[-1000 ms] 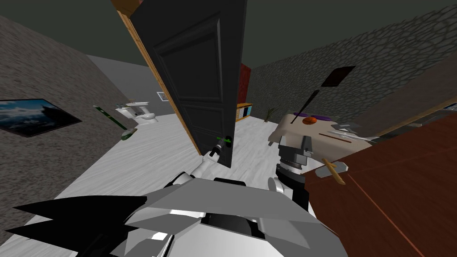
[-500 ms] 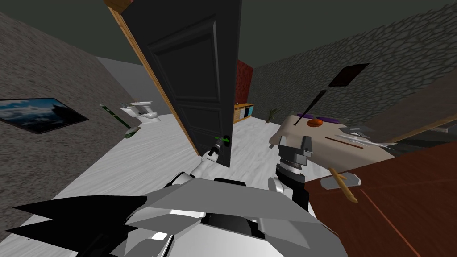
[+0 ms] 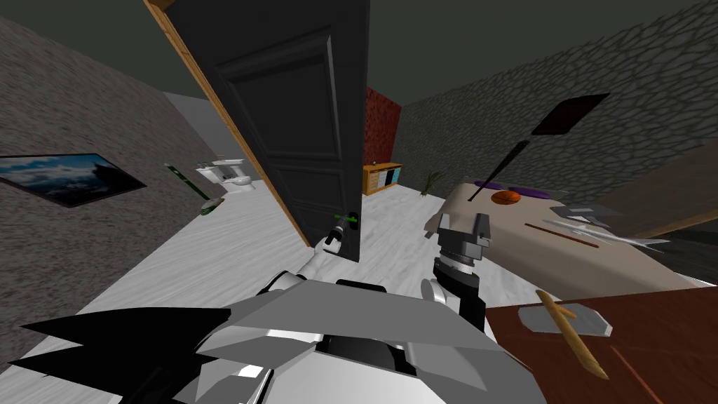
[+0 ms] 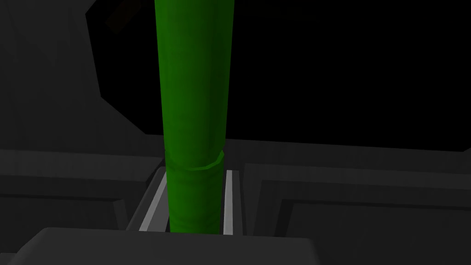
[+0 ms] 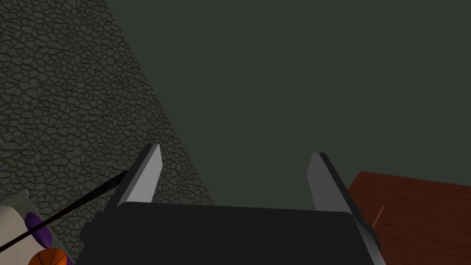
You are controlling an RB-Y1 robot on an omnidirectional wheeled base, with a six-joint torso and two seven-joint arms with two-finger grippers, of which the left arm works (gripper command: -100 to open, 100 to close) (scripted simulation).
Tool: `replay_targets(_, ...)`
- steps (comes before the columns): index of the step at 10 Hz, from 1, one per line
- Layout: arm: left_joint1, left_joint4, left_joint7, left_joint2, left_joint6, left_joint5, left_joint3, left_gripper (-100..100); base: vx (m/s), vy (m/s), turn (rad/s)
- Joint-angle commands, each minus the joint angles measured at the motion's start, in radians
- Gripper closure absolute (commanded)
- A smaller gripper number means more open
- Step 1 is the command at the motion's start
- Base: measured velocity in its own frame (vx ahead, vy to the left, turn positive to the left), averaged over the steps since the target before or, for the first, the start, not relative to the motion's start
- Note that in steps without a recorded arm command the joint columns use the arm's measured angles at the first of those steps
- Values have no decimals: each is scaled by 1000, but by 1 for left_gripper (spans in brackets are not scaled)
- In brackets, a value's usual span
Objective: Push the door open
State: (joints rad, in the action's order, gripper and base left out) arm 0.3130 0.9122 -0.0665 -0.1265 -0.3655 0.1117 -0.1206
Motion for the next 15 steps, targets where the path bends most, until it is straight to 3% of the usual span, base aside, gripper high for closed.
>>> replay_targets(1, 5, -3, 6, -5, -3, 5, 24, 100, 178, -149, 100)
replay_targets(5, 6, -10, 19, -10, -4, 12, 66, 100, 146, -151, 76)
replay_targets(6, 3, -9, 19, -10, -2, 11, 63, 100, 65, -57, 47)
replay_targets(15, 1, -26, 50, -31, -7, 32, 172, 100, 170, -119, 69)
